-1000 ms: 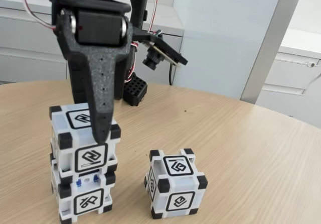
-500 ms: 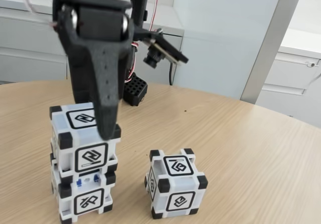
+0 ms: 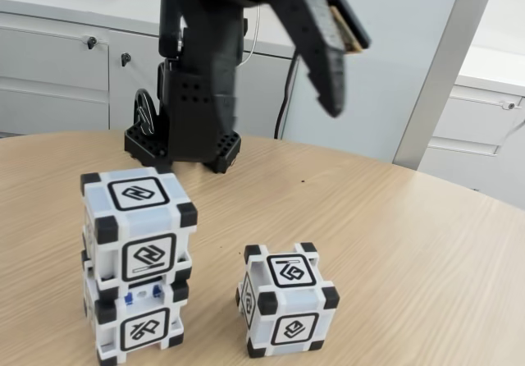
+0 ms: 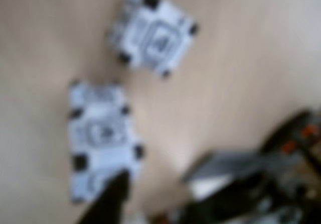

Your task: Stack cubes from left to right.

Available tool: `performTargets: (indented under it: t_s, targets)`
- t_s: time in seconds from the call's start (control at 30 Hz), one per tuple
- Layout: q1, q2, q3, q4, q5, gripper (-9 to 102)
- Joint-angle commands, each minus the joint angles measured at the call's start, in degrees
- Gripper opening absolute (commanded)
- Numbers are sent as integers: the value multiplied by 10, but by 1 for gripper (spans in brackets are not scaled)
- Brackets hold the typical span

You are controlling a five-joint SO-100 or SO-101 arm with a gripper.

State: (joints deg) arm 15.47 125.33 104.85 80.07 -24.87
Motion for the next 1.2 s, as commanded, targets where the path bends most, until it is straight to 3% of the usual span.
performTargets:
  t_s: [0.0,0.33,0.63,1.17]
  targets:
    - [-51,4,-3,-8,73,36]
    - [-107,-193,-11,-11,235,35]
    - [-96,-351,-12,-108,241,34]
    - [-93,-359,-4,-149,278,33]
